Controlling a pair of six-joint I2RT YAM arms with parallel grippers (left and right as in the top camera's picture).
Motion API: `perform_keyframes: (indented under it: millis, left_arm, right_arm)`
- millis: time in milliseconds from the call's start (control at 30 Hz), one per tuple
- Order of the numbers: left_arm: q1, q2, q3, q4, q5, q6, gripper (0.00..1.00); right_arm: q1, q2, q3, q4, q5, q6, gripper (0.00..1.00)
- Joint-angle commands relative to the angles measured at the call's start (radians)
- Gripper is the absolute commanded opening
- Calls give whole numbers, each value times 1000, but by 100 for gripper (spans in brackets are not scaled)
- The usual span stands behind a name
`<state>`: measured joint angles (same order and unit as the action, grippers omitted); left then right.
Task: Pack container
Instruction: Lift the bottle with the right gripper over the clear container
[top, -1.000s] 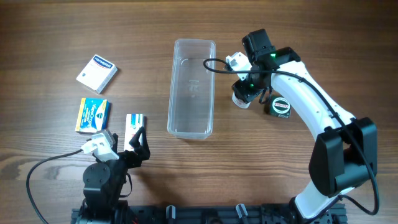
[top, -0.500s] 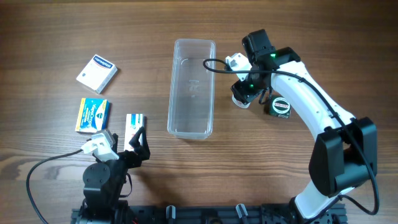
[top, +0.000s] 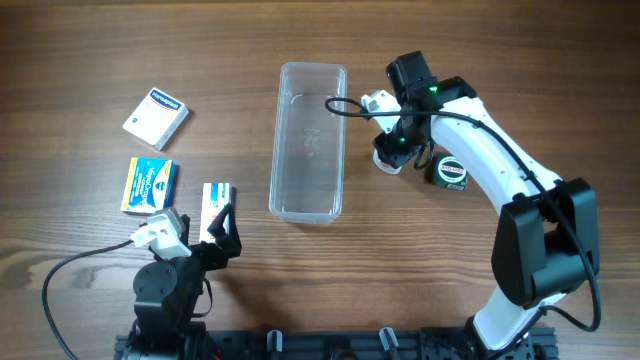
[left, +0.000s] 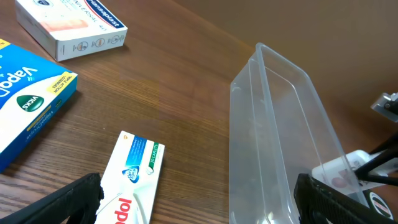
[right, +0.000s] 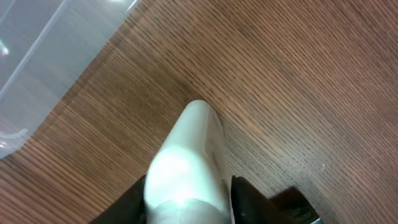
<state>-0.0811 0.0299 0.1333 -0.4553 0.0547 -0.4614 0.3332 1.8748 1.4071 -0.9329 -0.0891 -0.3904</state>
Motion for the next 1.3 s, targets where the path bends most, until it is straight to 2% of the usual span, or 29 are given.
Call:
perform_keyframes:
  millis: [0, 100, 233, 367, 467, 533, 567, 633, 800, 967, 1100, 1267]
  left_arm:
    - [7, -3, -2, 3, 8, 12, 100]
    - [7, -3, -2, 3, 8, 12, 99]
    - [7, -3, -2, 3, 8, 12, 100]
    - [7, -3, -2, 3, 8, 12, 100]
    - [7, -3, -2, 3, 8, 12, 100]
    - [7, -3, -2, 3, 8, 12, 100]
    - [7, -3, -2, 3, 8, 12, 100]
    - [7, -3, -2, 3, 8, 12, 100]
    - [7, -3, -2, 3, 8, 12, 100]
    - [7, -3, -2, 3, 8, 12, 100]
    - [7, -3, -2, 3, 8, 12, 100]
    - [7, -3, -2, 3, 8, 12, 100]
  right_arm:
    - [4, 16, -14, 5, -19, 1, 29]
    - [4, 14, -14, 5, -5, 6, 22]
    - [4, 12, 48, -27, 64, 95, 22]
    - [14, 12, 222, -145, 68, 104, 20]
    - [47, 12, 362, -238, 127, 101, 15]
    - [80, 12, 431, -269, 171, 61, 8]
    - [103, 10, 462, -273, 180, 28, 8]
    - [148, 10, 512, -269, 179, -27, 8]
    - [211, 8, 558, -175, 179, -40, 6]
    - [246, 8, 558, -114, 159, -213, 6]
    - [278, 9, 558, -38, 125, -293, 4]
    - [280, 44, 557, -2, 111, -316, 4]
